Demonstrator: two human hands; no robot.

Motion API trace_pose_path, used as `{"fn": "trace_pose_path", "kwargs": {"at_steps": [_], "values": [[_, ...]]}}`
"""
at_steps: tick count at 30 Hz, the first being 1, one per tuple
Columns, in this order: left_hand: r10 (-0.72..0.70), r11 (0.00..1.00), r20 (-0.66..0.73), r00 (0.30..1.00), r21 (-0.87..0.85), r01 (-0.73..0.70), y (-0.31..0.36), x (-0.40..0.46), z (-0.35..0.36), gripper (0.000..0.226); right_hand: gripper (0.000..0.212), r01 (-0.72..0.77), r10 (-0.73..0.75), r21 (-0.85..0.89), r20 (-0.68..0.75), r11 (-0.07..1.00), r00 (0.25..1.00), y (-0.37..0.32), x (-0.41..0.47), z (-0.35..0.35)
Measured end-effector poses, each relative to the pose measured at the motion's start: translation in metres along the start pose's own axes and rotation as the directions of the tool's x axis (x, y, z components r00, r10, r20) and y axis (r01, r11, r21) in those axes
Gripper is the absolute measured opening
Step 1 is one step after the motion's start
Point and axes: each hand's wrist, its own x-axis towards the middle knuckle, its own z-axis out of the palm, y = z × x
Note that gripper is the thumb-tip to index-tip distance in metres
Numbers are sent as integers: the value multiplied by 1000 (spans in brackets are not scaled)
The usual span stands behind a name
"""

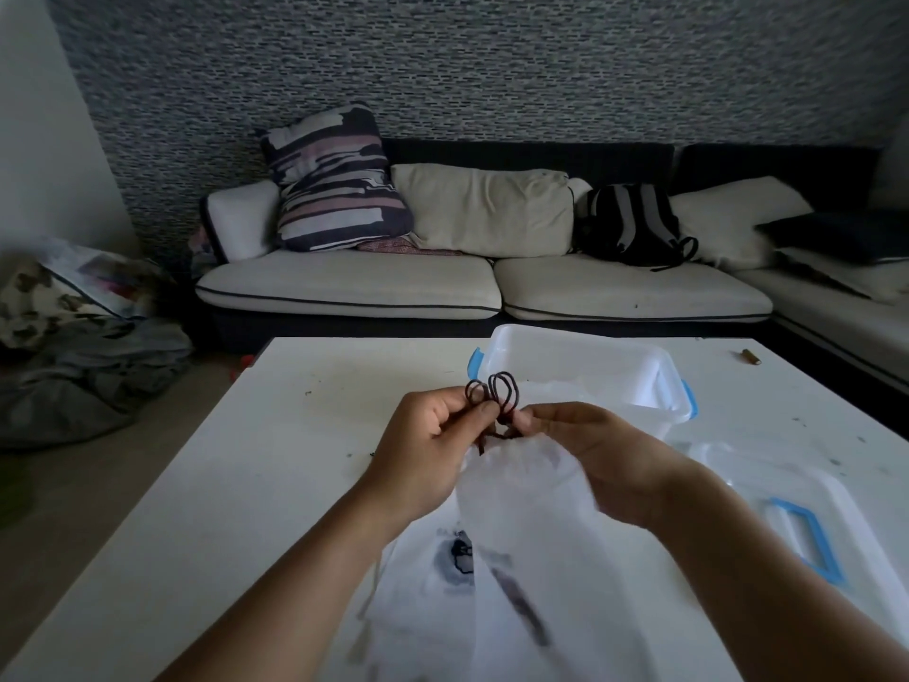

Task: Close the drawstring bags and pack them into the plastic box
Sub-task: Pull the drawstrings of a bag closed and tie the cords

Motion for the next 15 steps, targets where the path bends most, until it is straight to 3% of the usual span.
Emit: {"fn": "trace_pose_path", "kwargs": {"at_steps": [5, 7, 10, 15], "values": [[-28, 990, -12, 1000, -141, 26, 6, -2, 2, 24, 28, 41, -43, -69, -30, 997, 999, -4, 2, -3], [-25, 987, -48, 999, -159, 17, 5, 0, -2, 22, 18, 46, -73, -200, -129, 979, 989, -7, 3, -6], [-18, 999, -37, 999, -52, 16, -5, 2, -11, 20, 15, 44, -147, -409, -222, 911, 964, -8, 6, -17], [-40, 997, 58, 998, 70, 36, -10, 0, -11, 27, 43, 156, -232, -457, -115, 876, 966, -4, 7, -5]]}}
